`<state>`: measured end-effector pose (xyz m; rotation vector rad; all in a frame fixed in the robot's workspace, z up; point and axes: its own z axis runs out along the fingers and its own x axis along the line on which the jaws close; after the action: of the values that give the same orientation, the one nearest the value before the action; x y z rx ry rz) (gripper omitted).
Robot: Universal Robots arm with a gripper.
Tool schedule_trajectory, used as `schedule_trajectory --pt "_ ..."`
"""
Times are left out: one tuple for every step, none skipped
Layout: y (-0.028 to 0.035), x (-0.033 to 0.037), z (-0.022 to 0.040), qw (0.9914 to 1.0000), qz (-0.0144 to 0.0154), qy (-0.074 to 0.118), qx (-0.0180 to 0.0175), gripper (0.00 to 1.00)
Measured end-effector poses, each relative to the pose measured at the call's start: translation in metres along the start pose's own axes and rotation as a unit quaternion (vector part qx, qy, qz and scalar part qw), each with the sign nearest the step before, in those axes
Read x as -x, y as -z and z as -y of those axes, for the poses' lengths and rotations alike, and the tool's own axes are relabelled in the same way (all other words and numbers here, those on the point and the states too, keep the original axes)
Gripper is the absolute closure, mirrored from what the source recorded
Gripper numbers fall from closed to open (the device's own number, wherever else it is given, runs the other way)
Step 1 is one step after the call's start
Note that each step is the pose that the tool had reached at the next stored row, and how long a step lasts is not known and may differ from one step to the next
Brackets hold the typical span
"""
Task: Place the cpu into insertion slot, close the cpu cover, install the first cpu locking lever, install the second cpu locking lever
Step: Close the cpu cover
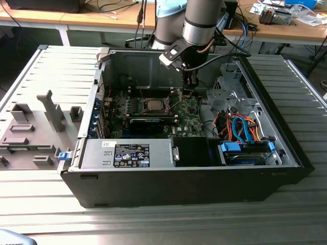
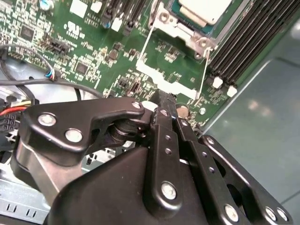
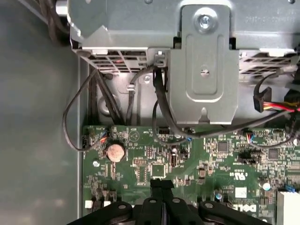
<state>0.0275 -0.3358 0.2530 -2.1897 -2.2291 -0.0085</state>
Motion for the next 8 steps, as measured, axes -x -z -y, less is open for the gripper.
schedule_trajectory --pt "-0.0002 -0.0003 0.0032 1.0 -0.0006 0.0 0.0008 0.89" --pt "-0.001 -0.0005 0.0058 1.0 -0.0018 0.0 0.0021 0.89" --pt "-0.0002 -0.0004 0.0081 1.0 -0.0009 0.0 0.0028 0.89" --pt "0.0004 -0.0003 0.011 0.99999 -0.0001 0.0 0.0033 0.89" --pt "0.0005 -0.0004 0.015 0.99999 -0.0003 0.0 0.0046 0.89" --pt "0.0008 -0.0004 0.0175 0.99999 -0.0003 0.0 0.0054 0.89" --pt "0.0009 -0.0005 0.0197 0.99998 -0.0003 0.0 0.0062 0.89" --pt "0.0011 -0.0006 0.0244 0.99997 -0.0004 0.0 0.0077 0.89"
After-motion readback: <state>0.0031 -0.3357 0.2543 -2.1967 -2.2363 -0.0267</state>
